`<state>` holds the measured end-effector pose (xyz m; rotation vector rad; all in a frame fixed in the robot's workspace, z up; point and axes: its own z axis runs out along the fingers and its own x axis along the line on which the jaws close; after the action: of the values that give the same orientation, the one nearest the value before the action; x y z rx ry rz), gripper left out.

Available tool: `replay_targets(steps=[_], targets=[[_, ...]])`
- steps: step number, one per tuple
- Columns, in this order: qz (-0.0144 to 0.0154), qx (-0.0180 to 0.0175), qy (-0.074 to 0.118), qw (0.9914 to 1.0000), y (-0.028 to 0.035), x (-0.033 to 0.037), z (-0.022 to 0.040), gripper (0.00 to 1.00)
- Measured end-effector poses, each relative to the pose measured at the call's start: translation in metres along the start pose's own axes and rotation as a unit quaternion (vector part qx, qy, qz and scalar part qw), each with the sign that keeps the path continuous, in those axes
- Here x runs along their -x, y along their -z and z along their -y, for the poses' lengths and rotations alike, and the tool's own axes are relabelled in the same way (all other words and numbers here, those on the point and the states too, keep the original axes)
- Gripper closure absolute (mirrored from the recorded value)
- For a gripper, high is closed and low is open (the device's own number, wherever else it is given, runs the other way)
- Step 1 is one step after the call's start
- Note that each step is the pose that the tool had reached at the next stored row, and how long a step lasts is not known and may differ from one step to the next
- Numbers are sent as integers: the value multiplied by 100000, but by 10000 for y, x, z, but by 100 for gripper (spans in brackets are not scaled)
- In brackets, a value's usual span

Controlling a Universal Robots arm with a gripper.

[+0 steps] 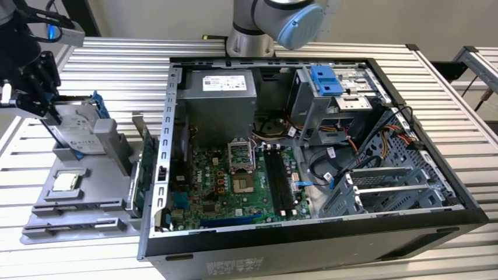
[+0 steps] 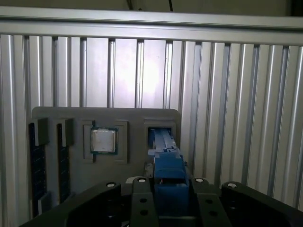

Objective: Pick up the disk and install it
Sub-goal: 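Pick up the disk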

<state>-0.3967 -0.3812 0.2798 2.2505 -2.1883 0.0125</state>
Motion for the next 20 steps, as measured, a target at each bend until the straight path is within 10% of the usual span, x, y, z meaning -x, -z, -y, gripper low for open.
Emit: replay_targets(steps=[20], targets=[[3, -5, -1, 100000, 78, 1, 0, 100]])
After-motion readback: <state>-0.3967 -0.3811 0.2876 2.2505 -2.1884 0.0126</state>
